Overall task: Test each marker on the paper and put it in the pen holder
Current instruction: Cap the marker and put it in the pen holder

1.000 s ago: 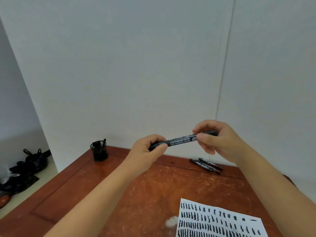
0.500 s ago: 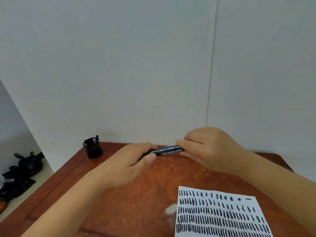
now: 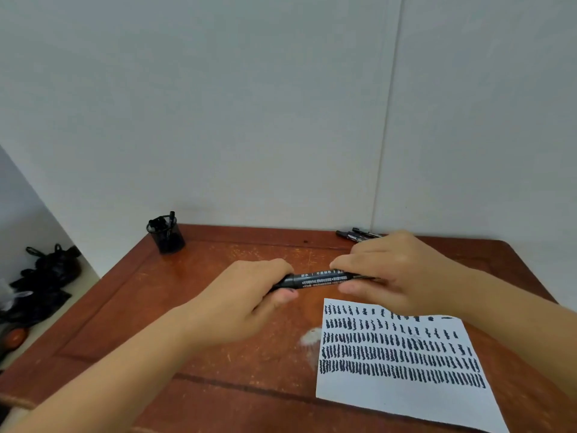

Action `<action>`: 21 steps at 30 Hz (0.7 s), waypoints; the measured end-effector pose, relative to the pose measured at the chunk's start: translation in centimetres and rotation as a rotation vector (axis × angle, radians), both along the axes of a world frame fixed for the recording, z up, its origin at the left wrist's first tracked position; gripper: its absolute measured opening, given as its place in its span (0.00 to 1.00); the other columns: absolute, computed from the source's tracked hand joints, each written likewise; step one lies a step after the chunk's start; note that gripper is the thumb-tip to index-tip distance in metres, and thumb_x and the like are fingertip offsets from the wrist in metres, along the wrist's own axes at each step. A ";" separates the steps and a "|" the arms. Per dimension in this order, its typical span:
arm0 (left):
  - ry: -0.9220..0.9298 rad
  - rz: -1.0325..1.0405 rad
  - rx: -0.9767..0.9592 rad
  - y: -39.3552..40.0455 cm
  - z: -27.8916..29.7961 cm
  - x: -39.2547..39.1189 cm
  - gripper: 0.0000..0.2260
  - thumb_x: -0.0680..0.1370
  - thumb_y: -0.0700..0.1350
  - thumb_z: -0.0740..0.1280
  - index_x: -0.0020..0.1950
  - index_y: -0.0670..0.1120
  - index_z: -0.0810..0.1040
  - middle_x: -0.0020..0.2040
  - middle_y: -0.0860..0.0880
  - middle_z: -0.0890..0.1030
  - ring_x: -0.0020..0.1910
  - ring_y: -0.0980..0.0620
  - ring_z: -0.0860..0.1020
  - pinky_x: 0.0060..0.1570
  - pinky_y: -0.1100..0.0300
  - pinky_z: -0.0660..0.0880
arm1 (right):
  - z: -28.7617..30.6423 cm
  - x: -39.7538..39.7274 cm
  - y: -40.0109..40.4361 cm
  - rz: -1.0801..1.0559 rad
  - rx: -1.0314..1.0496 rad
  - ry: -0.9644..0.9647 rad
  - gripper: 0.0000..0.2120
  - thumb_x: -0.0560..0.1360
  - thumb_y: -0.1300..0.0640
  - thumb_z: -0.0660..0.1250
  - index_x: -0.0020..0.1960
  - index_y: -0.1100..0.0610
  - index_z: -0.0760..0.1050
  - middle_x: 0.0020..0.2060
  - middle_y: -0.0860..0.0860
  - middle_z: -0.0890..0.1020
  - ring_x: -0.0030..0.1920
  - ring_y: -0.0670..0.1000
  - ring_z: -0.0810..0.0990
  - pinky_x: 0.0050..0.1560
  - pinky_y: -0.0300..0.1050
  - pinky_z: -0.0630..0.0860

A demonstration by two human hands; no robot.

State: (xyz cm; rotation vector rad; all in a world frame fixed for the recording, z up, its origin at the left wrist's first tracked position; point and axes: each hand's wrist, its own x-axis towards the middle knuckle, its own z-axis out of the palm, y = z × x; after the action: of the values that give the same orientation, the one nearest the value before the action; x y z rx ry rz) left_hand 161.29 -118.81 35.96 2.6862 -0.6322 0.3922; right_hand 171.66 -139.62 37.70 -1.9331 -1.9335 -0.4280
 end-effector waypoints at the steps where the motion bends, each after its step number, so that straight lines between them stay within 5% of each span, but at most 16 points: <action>1: -0.014 -0.012 0.016 -0.1 -0.2 -0.1 0.09 0.76 0.51 0.54 0.43 0.48 0.70 0.29 0.64 0.63 0.25 0.66 0.65 0.26 0.76 0.61 | 0.0 -0.2 0.0 -0.003 -0.040 0.073 0.16 0.75 0.48 0.57 0.43 0.58 0.78 0.25 0.49 0.76 0.28 0.46 0.70 0.30 0.33 0.66; 7: -0.110 -0.019 0.249 -0.4 -0.9 0.1 0.12 0.78 0.54 0.51 0.43 0.49 0.67 0.27 0.59 0.65 0.24 0.61 0.58 0.24 0.76 0.51 | -1.0 0.3 0.5 -0.087 -0.147 0.731 0.07 0.71 0.51 0.65 0.35 0.47 0.78 0.22 0.44 0.71 0.24 0.43 0.67 0.27 0.32 0.61; 12: -0.092 0.045 0.354 0.3 -3.2 1.5 0.13 0.76 0.52 0.54 0.40 0.46 0.73 0.26 0.56 0.69 0.24 0.59 0.60 0.22 0.70 0.56 | -4.0 0.8 1.6 -0.185 -0.133 1.145 0.08 0.71 0.59 0.68 0.36 0.49 0.81 0.20 0.44 0.71 0.21 0.43 0.62 0.23 0.32 0.60; 15: 0.063 0.128 0.173 0.9 -4.0 2.4 0.16 0.77 0.55 0.53 0.48 0.45 0.74 0.35 0.56 0.70 0.32 0.55 0.68 0.29 0.65 0.61 | -5.1 1.7 2.7 -0.240 -0.114 1.171 0.08 0.70 0.59 0.69 0.38 0.47 0.80 0.23 0.45 0.73 0.22 0.42 0.64 0.23 0.32 0.62; 21: 0.039 0.364 -0.306 4.9 -8.4 2.3 0.15 0.71 0.56 0.60 0.46 0.47 0.78 0.36 0.55 0.75 0.38 0.61 0.71 0.39 0.70 0.66 | -7.6 3.6 6.3 -0.101 0.112 1.374 0.10 0.66 0.62 0.68 0.37 0.46 0.81 0.25 0.49 0.80 0.21 0.41 0.69 0.24 0.31 0.67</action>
State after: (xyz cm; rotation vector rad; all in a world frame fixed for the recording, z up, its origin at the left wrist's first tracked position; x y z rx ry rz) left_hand 163.58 -113.89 27.59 2.4971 -0.0570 0.4845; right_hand 175.31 -133.30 30.13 -1.4972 -0.8580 0.6324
